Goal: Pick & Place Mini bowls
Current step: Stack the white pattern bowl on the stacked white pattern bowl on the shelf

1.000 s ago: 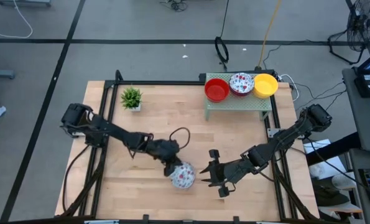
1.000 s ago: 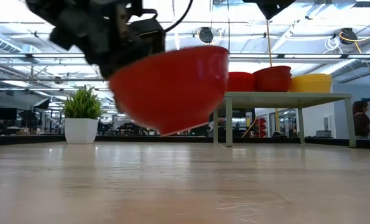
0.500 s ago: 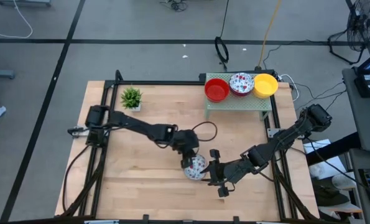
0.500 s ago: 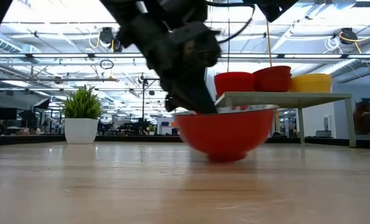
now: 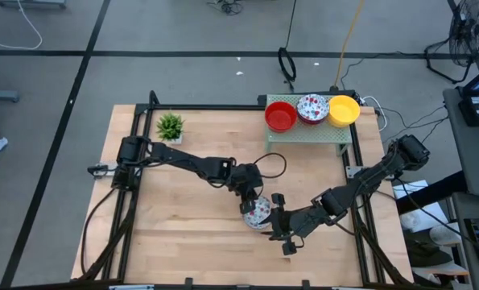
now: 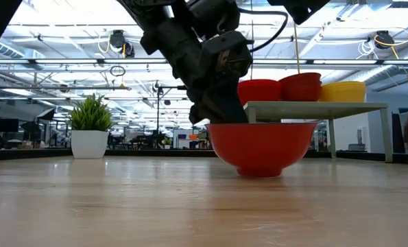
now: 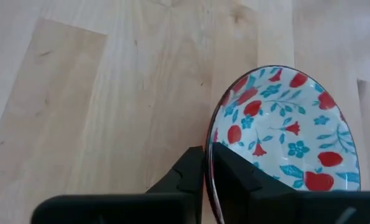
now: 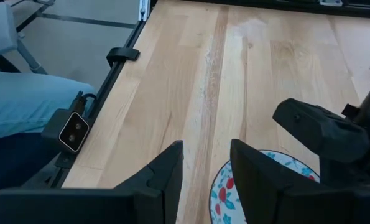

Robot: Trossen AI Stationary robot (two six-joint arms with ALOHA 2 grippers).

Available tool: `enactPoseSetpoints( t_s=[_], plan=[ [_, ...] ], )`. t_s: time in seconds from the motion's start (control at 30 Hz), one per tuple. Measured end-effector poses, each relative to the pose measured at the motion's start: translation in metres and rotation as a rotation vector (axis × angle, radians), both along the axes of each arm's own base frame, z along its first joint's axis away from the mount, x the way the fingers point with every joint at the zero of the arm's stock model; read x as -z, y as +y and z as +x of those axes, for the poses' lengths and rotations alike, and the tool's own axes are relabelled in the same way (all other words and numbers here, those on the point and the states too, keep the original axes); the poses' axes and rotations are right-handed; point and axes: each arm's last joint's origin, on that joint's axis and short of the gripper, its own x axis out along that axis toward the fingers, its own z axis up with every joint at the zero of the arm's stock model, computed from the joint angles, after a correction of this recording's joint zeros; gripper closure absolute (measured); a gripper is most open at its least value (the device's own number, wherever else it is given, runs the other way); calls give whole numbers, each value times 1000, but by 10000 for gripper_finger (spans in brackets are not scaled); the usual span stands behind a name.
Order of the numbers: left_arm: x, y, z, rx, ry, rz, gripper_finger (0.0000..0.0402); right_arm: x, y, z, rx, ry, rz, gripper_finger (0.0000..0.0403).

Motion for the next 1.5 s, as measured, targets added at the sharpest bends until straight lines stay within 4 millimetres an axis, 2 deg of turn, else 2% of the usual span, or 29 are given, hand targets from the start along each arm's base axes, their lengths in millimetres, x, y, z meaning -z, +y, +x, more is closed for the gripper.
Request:
enactPoseSetpoints(
  t_s=[0.2,0.33,0.6,0.77,0.9,1.1,1.27,1.5],
  plan=[
    [0,-1,0,0,-2,-5,379,0,0,0,0,0,0,282],
    [0,1,0,-28,5,-24,372,0,0,0,1,1,2,282],
    [-5,10,-1,-57,0,-32,288,0,0,0,1,1,3,282],
    [-37,26,-14,-11,-18,-117,243,1,0,0,7,9,9,282],
    [-76,38,-44,-22,29,-146,230,4,-1,-2,47,57,42,282],
    [-131,35,-106,-131,128,34,229,10,-5,-7,109,129,32,282],
    [-172,12,-164,-237,143,115,229,14,-7,-10,133,185,25,282],
    [-215,-20,-248,-396,-13,155,229,24,-8,-12,114,234,-31,282]
  ],
)
